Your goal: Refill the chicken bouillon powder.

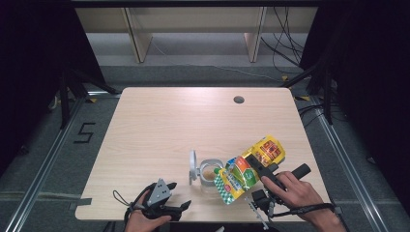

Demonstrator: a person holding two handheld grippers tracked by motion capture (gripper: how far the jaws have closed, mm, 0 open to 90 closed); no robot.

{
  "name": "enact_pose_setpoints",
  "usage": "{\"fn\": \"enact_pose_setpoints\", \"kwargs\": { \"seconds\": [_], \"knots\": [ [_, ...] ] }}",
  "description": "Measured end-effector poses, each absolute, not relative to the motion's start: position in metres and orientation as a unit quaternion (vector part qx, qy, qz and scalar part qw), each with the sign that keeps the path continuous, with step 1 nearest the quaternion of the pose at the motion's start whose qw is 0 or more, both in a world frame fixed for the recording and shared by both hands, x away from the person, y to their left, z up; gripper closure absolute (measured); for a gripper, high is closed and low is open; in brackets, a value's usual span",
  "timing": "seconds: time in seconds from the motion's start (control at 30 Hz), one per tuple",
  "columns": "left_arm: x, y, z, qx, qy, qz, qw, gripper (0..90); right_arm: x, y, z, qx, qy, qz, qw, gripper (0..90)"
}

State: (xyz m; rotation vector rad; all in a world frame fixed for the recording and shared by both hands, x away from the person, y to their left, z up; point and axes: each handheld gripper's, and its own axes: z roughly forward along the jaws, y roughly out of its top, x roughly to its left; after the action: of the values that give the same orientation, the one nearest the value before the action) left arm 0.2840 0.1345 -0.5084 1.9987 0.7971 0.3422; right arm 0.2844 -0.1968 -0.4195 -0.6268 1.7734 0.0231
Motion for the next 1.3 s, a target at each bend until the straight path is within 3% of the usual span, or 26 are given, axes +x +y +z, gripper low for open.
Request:
{"fn": "enact_pose_setpoints", "kwargs": {
  "seconds": [1.3],
  "knots": [
    [0.283, 0.135, -0.507, 0.814, 0.319, 0.145, 0.463, 21.2, 0.295, -0.184, -0.423, -0.300, 0.750, 0.009, 0.590, 50.6]
  ]
}}
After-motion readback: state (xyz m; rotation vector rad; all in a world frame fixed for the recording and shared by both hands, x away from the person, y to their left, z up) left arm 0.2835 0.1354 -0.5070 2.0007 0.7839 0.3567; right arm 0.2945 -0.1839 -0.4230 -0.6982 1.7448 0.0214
